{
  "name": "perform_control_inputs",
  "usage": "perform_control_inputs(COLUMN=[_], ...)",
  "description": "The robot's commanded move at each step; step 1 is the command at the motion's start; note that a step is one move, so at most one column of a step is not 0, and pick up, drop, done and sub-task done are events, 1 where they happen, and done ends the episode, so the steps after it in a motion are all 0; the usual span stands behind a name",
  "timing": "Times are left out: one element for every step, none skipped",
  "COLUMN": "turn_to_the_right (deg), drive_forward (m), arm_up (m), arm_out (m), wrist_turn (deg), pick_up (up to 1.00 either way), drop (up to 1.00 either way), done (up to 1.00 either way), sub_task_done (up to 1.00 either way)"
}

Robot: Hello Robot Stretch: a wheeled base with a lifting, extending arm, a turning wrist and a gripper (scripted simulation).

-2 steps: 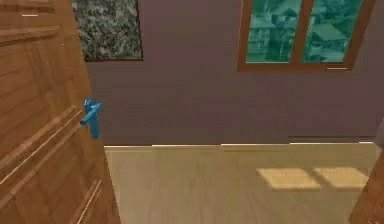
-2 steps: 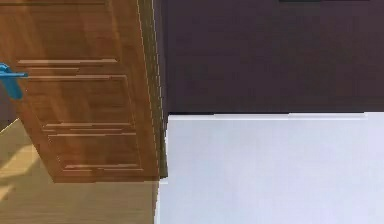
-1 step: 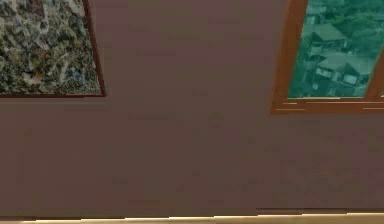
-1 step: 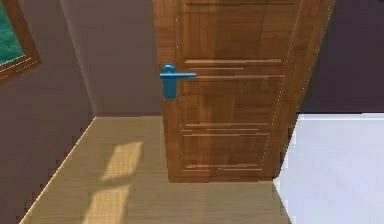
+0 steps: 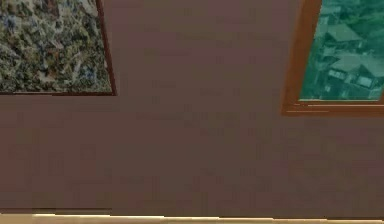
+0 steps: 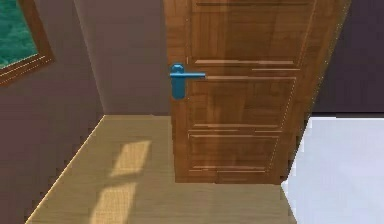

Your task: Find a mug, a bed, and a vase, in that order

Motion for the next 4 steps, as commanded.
perform_control_inputs(turn_to_the_right=[45.0,45.0,0.0,-45.0], drive_forward=[0.0,0.0,0.15,0.0], arm_up=[0.0,0.0,0.0,0.0], arm_out=[0.0,0.0,0.0,0.0], wrist_turn=[0.0,0.0,0.0,0.0], pick_up=[0.0,0.0,0.0,0.0], drop=[0.0,0.0,0.0,0.0], done=[0.0,0.0,0.0,0.0], sub_task_done=[0.0,0.0,0.0,0.0])
